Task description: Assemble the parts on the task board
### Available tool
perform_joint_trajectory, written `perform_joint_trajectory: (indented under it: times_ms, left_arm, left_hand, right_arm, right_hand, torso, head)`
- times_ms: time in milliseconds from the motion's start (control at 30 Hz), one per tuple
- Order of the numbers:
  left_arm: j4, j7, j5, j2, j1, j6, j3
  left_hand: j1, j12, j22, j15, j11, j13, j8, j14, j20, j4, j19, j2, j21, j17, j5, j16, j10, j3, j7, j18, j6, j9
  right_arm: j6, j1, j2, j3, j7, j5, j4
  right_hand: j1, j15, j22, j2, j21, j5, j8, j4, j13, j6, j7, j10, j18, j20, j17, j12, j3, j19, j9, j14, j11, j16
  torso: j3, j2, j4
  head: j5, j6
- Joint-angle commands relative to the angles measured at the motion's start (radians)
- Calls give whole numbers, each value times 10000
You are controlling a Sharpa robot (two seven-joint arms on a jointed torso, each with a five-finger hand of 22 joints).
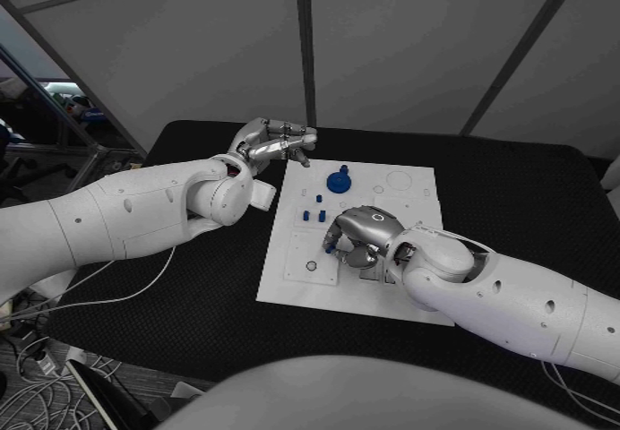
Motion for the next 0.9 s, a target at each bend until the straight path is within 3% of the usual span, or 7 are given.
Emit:
perform_joint_trajectory:
  times_ms: [33,200,300,433,733,900]
  left_arm:
    - [11,29,25,11,20,118,12]
    - [25,27,25,15,22,122,12]
    - [32,27,25,16,25,122,12]
    - [40,26,25,9,31,119,12]
    - [54,21,25,-9,40,125,12]
    - [52,17,26,-9,42,141,12]
  left_hand:
    - [-4,-50,-9,37,6,9,-38,-17,14,-15,24,85,-16,-9,-10,-15,-67,-54,0,-32,-50,-9]
    - [-4,-50,-9,37,6,9,-38,-17,14,-15,24,85,-16,-9,-10,-15,-67,-54,0,-32,-50,-9]
    - [-4,-50,-9,37,6,9,-38,-17,14,-15,24,85,-16,-9,-10,-15,-67,-54,0,-32,-50,-9]
    - [-4,-50,-9,37,6,9,-38,-17,14,-15,24,85,-16,-9,-10,-15,-67,-54,0,-32,-50,-9]
    - [-4,-50,-9,37,6,9,-38,-17,14,-15,24,85,-16,-9,-10,-15,-67,-54,0,-32,-50,-9]
    - [-4,-50,-9,37,6,9,-38,-17,14,-15,24,85,-16,-9,-10,-15,-67,-54,0,-32,-50,-9]
  right_arm:
    - [333,5,49,-7,-121,-82,-25]
    - [464,6,107,-39,-195,-132,-63]
    - [506,7,124,-153,-234,-151,-73]
    - [563,8,172,-220,-291,-164,-143]
    - [571,8,199,-259,-291,-174,-168]
    - [511,8,179,-262,-301,-176,-147]
  right_hand:
    - [-6,-30,-6,49,59,65,-33,-24,21,65,34,227,-73,-16,52,57,-31,-68,10,522,-171,58]
    - [-19,-28,-8,49,61,55,-35,-19,25,66,34,225,-72,-13,44,53,-43,-79,11,520,-170,54]
    - [-19,-28,-8,49,61,55,-35,-19,25,66,34,225,-72,-13,44,53,-43,-79,11,520,-170,54]
    - [-40,-24,-40,51,43,35,-46,-11,31,57,36,210,-64,-8,25,37,-65,-116,10,514,-167,44]
    - [-107,24,-130,26,2,-3,-158,-14,29,-98,83,8,-39,34,-13,-116,-132,-283,-23,495,-107,28]
    - [-197,144,-239,-64,-53,-17,-270,-22,-95,-410,183,-532,-20,114,-37,-362,-123,-449,-95,479,39,20]
  torso:
    - [-2,4,-3]
    - [-9,7,8]
    - [-7,4,8]
    - [-5,0,6]
    - [1,-6,-6]
    - [7,-5,-12]
  head:
    - [-2,0]
    - [18,0]
    - [14,0]
    - [-25,0]
    - [11,0]
    - [5,0]
